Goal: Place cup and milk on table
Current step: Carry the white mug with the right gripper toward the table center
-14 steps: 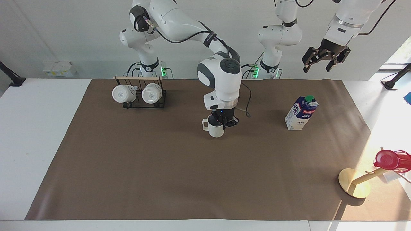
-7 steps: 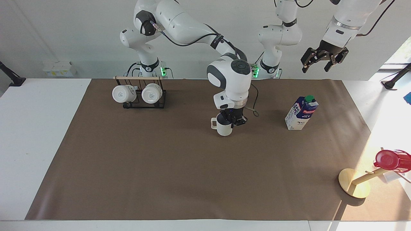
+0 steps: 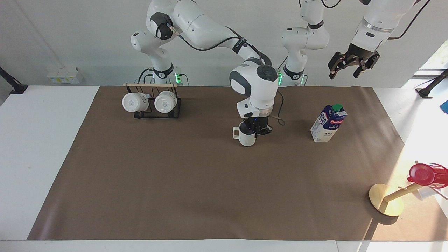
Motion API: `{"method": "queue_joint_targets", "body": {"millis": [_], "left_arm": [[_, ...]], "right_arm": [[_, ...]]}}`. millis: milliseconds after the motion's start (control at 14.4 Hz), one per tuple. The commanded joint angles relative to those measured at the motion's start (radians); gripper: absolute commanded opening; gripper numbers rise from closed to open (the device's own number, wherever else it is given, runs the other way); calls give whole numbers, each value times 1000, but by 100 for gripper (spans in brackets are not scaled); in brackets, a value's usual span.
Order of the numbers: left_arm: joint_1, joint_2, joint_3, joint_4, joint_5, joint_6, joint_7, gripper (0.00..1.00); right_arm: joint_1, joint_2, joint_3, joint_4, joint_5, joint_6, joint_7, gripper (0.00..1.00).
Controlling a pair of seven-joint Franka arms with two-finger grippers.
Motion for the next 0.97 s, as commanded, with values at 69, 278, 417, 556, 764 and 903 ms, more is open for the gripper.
{"method": "queue_joint_targets", "body": {"millis": [69,278,417,556,764,903], "left_arm": [[23,-37,-6,-64,-11,6,24,100],[62,-67,-7,-139,-11,79,102,100],[71,-72,-6,-189,-11,145,160,100],[102,-83,-7,-258,-11,202,160,100],[117,-110,-7,-370,-11,297,162,100],[97,-114,-9,-398,-10,333,191,100]], "right_arm": [[-6,5,3,13,-19,4,26,84],[-17,1,2,15,-23,4,18,100],[-44,-30,-4,15,-22,2,9,100],[-72,-100,-1,9,-17,-20,-29,100],[-132,-223,-4,-51,-16,-99,-112,100],[-208,-323,-4,-112,-2,-134,-242,100]]}}
